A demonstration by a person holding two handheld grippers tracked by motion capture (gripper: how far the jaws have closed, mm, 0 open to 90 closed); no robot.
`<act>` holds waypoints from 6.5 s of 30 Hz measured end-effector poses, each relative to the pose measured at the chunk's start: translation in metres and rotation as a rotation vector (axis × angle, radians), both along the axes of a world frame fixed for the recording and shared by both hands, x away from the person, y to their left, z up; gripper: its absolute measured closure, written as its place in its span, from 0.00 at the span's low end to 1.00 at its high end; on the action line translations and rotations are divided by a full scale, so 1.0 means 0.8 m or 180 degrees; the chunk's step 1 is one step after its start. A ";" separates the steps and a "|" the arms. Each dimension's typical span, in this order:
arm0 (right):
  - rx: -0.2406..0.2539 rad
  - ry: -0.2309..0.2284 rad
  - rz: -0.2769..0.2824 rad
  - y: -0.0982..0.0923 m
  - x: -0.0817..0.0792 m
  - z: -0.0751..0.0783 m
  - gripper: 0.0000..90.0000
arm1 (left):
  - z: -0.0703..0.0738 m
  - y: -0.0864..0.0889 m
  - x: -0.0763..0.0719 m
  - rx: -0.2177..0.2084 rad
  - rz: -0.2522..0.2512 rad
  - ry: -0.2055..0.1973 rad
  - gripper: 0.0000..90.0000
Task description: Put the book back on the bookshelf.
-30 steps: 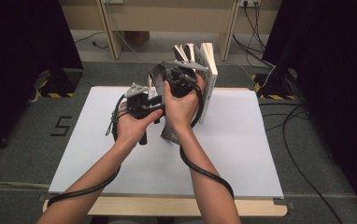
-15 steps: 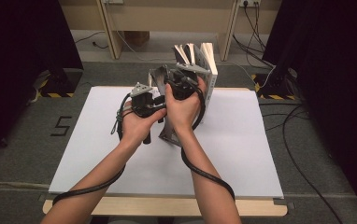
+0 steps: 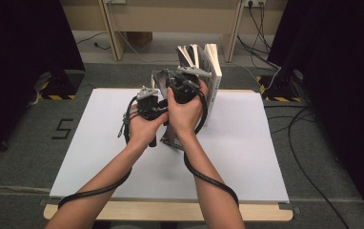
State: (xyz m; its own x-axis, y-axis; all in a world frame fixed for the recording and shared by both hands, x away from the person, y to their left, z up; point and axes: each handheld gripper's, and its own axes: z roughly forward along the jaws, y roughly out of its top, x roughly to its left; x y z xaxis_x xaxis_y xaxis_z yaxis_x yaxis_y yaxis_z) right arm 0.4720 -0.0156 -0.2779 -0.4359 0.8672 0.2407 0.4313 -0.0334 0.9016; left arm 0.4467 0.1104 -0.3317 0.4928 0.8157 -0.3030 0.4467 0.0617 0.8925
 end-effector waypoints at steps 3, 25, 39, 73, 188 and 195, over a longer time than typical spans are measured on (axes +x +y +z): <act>-0.0029 -0.0010 0.0020 0.001 0.000 0.000 0.94 | -0.003 -0.002 0.001 -0.0014 0.0029 0.0009 0.49; 0.0095 0.0127 0.0099 0.006 -0.001 -0.013 0.94 | -0.024 -0.009 -0.011 0.0200 0.0182 0.0011 0.68; 0.0002 0.0046 0.0283 0.020 -0.010 -0.017 0.94 | -0.043 0.019 -0.027 -0.0074 0.0289 0.0021 0.90; 0.0076 0.0323 -0.0082 -0.150 -0.056 -0.081 0.69 | -0.039 0.060 -0.034 -0.0163 0.0357 -0.0049 0.97; 0.0017 0.1059 -0.0750 -0.278 -0.116 -0.242 0.70 | 0.001 0.064 0.124 -0.0001 0.0769 -0.0740 0.96; 0.0116 0.1042 -0.0775 -0.280 -0.117 -0.239 0.70 | -0.017 0.079 0.096 0.0108 0.0783 -0.0812 0.96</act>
State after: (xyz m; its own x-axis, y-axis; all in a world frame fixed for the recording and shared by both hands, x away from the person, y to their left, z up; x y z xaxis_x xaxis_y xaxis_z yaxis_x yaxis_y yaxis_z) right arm 0.3780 -0.2399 -0.4693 -0.1141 0.9239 0.3651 0.6710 -0.1993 0.7142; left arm 0.5232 0.1739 -0.3454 0.3366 0.9269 -0.1662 0.1847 0.1081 0.9768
